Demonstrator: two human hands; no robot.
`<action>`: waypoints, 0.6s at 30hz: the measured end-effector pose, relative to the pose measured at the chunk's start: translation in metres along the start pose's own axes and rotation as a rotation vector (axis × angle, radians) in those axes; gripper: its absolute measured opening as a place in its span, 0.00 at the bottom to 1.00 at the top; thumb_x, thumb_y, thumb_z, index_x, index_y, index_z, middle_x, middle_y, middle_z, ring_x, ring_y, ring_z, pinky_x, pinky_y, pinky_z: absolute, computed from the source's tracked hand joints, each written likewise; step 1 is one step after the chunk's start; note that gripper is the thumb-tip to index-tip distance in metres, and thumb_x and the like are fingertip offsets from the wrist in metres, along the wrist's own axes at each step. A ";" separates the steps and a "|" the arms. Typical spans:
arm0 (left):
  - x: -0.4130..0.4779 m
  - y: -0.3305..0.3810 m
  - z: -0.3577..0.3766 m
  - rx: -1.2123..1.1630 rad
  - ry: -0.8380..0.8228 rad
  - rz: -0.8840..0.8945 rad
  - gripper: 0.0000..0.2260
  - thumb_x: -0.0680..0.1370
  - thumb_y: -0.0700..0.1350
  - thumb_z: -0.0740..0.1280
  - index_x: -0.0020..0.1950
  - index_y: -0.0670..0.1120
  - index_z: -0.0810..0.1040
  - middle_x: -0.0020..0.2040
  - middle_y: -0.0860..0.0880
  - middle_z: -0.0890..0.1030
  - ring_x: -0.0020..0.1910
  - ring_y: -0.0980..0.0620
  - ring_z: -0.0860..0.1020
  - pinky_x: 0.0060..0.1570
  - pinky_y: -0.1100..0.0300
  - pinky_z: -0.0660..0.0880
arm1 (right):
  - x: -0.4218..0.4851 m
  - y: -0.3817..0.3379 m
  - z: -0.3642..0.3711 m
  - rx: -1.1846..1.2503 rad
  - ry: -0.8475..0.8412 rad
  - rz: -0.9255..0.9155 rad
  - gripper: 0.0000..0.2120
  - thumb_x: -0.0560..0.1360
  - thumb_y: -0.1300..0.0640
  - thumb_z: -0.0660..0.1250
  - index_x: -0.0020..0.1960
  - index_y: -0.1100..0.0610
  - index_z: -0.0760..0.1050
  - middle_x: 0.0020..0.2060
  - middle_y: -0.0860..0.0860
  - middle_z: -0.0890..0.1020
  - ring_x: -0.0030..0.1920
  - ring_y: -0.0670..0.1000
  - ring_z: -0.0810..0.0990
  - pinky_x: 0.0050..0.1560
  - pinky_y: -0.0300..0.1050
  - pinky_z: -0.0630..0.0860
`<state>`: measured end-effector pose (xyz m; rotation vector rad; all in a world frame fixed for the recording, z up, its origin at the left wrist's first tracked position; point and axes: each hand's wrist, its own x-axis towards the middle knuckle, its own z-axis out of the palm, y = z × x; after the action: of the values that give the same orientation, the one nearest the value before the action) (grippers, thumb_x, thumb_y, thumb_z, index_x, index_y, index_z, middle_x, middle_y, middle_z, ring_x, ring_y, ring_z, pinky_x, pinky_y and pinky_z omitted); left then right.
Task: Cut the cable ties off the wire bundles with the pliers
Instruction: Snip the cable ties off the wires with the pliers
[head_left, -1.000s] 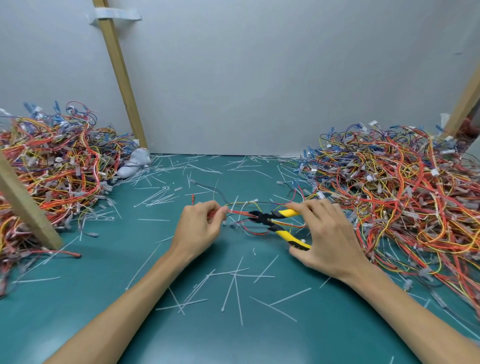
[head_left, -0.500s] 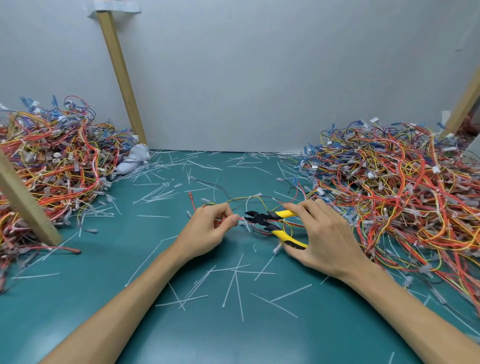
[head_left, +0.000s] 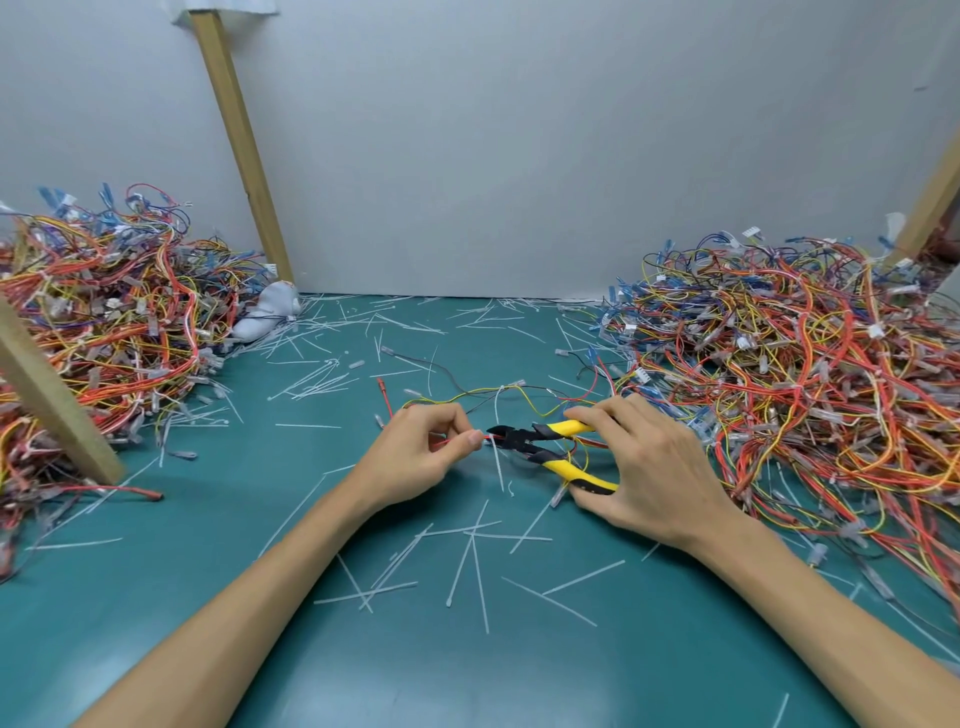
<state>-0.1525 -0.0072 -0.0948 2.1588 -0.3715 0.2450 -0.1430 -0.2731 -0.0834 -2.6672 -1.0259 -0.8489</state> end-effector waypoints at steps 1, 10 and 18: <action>0.000 0.000 0.000 -0.008 -0.009 0.005 0.10 0.78 0.43 0.69 0.37 0.46 0.77 0.27 0.57 0.71 0.28 0.55 0.66 0.32 0.64 0.65 | 0.000 0.000 0.000 -0.003 0.006 -0.006 0.27 0.65 0.44 0.73 0.61 0.53 0.77 0.48 0.47 0.78 0.47 0.51 0.77 0.43 0.42 0.73; -0.001 -0.004 -0.004 0.054 -0.098 0.063 0.07 0.77 0.42 0.70 0.40 0.47 0.77 0.32 0.55 0.79 0.30 0.58 0.71 0.33 0.66 0.67 | 0.004 0.003 -0.008 0.167 -0.306 0.117 0.20 0.67 0.34 0.67 0.53 0.46 0.78 0.37 0.46 0.80 0.40 0.50 0.77 0.39 0.47 0.75; -0.001 -0.001 0.002 0.167 -0.129 0.145 0.05 0.77 0.41 0.69 0.42 0.47 0.77 0.36 0.54 0.81 0.36 0.59 0.75 0.38 0.63 0.72 | 0.009 0.016 -0.024 0.494 -0.537 0.190 0.22 0.64 0.25 0.64 0.54 0.31 0.77 0.32 0.49 0.80 0.29 0.48 0.68 0.30 0.39 0.64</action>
<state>-0.1530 -0.0083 -0.0976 2.3219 -0.6013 0.2246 -0.1376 -0.2879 -0.0579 -2.5256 -0.8982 0.1661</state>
